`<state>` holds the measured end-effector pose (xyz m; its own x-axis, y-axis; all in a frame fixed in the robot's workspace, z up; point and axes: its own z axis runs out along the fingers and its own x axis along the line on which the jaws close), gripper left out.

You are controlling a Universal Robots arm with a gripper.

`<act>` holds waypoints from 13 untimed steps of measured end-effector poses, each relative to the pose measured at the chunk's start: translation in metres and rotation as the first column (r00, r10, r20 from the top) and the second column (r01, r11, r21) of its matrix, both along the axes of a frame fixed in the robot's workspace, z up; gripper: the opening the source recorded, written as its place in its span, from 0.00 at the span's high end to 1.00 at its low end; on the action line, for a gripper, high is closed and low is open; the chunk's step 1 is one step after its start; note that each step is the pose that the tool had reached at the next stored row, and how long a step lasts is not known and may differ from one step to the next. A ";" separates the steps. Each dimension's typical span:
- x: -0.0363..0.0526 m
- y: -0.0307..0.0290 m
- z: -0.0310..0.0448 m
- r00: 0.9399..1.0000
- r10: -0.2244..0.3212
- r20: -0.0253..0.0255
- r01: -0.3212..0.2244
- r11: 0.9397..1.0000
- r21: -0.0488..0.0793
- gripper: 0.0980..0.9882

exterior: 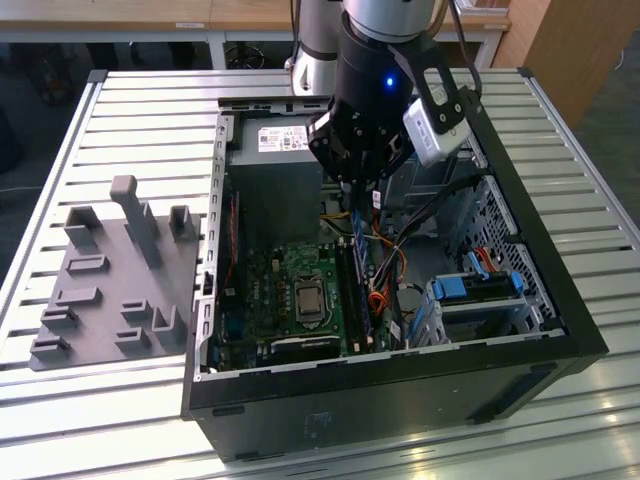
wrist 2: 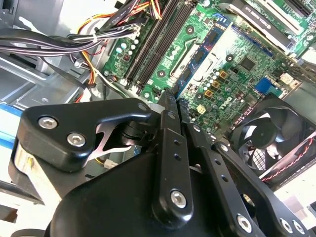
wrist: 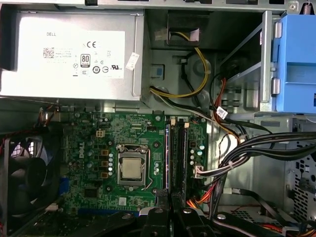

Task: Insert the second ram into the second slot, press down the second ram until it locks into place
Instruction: 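Press down the second ram until it locks into place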

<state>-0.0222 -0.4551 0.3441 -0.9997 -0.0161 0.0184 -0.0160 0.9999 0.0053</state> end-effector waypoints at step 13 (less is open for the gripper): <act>0.0000 0.0000 -0.0066 1.000 0.000 0.000 0.000 1.000 0.000 0.96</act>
<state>-0.0222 -0.4551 0.3375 -0.9997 -0.0160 0.0184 -0.0159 0.9999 0.0049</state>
